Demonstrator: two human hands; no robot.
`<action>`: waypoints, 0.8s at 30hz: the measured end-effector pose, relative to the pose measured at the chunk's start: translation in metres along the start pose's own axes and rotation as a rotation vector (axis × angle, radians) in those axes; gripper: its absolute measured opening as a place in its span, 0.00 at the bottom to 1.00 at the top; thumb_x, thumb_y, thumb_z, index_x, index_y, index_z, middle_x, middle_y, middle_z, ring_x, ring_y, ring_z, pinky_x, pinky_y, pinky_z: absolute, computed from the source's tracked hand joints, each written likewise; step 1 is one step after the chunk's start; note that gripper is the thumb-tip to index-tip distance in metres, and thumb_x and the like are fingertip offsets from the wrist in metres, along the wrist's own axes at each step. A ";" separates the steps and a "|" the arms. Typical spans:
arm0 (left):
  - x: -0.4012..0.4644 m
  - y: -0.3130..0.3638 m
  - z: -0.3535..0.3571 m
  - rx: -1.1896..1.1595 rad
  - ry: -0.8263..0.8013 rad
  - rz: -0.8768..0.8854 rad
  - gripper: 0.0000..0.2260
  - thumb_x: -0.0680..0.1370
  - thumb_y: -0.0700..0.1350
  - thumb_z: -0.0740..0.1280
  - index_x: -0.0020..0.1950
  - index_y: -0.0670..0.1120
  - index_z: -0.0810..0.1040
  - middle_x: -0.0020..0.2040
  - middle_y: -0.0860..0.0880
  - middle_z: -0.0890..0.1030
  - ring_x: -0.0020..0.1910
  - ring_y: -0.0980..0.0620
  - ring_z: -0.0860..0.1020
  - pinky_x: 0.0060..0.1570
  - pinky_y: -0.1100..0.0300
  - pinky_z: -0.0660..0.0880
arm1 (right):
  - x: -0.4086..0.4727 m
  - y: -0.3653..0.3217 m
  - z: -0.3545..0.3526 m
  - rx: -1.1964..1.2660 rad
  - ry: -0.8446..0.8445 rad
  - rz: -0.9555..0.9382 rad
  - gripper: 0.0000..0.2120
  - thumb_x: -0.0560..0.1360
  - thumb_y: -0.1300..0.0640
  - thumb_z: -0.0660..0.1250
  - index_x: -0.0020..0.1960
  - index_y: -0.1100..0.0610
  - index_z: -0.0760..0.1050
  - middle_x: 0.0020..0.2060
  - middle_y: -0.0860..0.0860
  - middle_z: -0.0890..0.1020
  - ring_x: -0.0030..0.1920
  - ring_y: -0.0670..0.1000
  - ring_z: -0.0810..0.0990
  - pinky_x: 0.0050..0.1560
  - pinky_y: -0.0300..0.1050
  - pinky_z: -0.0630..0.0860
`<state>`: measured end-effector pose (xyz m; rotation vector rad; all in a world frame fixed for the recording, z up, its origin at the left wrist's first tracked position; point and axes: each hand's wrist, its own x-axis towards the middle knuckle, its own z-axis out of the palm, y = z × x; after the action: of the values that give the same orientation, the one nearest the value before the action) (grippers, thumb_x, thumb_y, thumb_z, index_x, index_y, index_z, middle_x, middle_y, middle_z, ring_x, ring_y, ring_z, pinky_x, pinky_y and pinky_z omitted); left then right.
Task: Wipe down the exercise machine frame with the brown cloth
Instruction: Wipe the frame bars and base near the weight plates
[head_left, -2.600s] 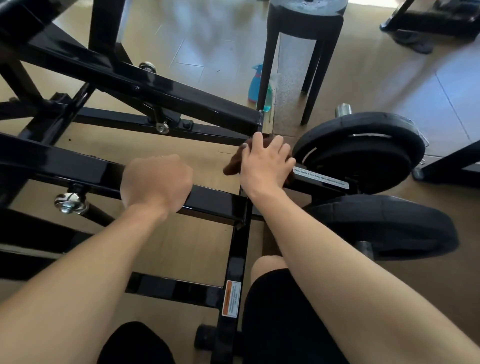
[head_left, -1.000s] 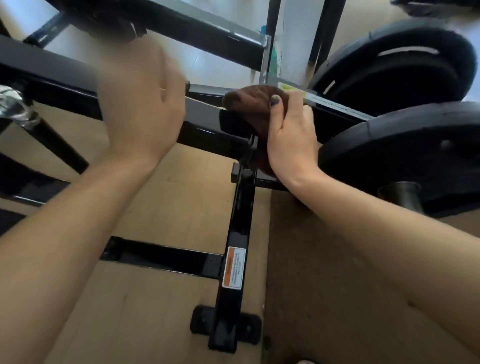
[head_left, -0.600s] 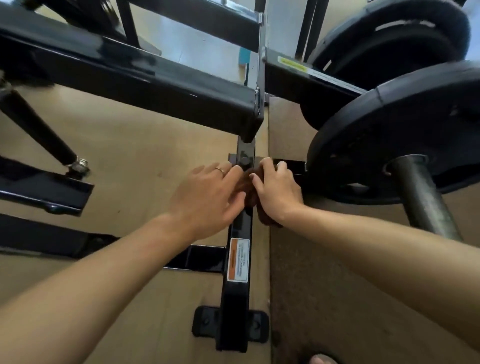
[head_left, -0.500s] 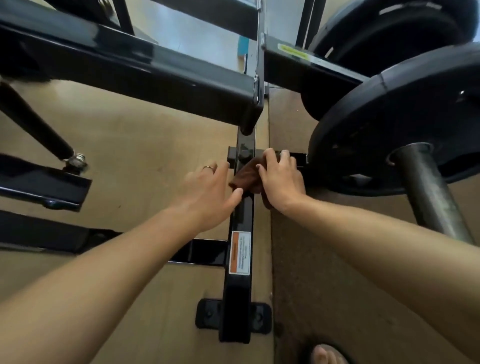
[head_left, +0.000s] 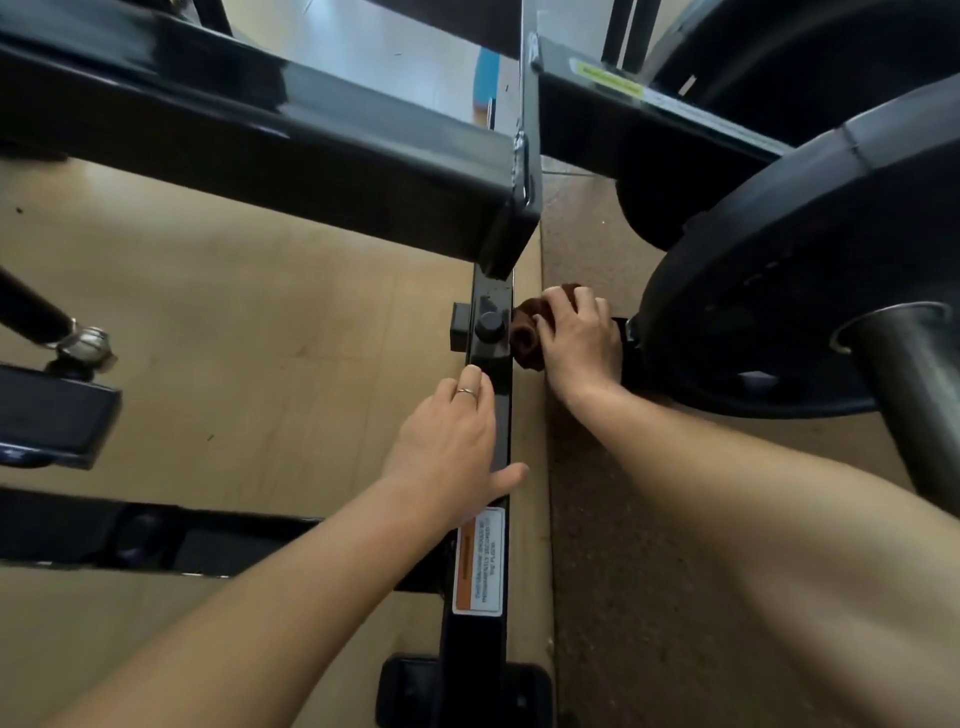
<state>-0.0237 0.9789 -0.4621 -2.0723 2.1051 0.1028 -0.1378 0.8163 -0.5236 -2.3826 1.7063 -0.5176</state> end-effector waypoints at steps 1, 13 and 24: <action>0.000 0.001 0.002 0.053 0.001 0.016 0.46 0.80 0.70 0.54 0.82 0.35 0.51 0.75 0.38 0.62 0.72 0.43 0.65 0.72 0.52 0.68 | 0.001 0.002 0.001 -0.016 -0.003 -0.047 0.14 0.84 0.50 0.61 0.68 0.51 0.73 0.63 0.56 0.74 0.63 0.58 0.72 0.60 0.53 0.72; -0.002 -0.004 0.003 0.084 -0.040 0.079 0.44 0.80 0.70 0.48 0.81 0.34 0.52 0.77 0.37 0.61 0.74 0.42 0.65 0.74 0.49 0.67 | -0.007 0.026 -0.009 -0.085 -0.069 0.057 0.17 0.87 0.51 0.56 0.74 0.52 0.67 0.67 0.58 0.69 0.66 0.58 0.67 0.64 0.52 0.69; -0.001 -0.008 0.002 -0.056 -0.056 0.094 0.47 0.80 0.71 0.53 0.83 0.38 0.40 0.83 0.42 0.48 0.81 0.45 0.57 0.79 0.52 0.59 | -0.006 0.007 -0.001 0.004 -0.086 -0.091 0.16 0.85 0.50 0.58 0.70 0.51 0.75 0.67 0.53 0.75 0.66 0.57 0.70 0.62 0.51 0.68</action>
<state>-0.0151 0.9799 -0.4635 -1.9764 2.1896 0.2335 -0.1458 0.8195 -0.5263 -2.4514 1.5665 -0.4243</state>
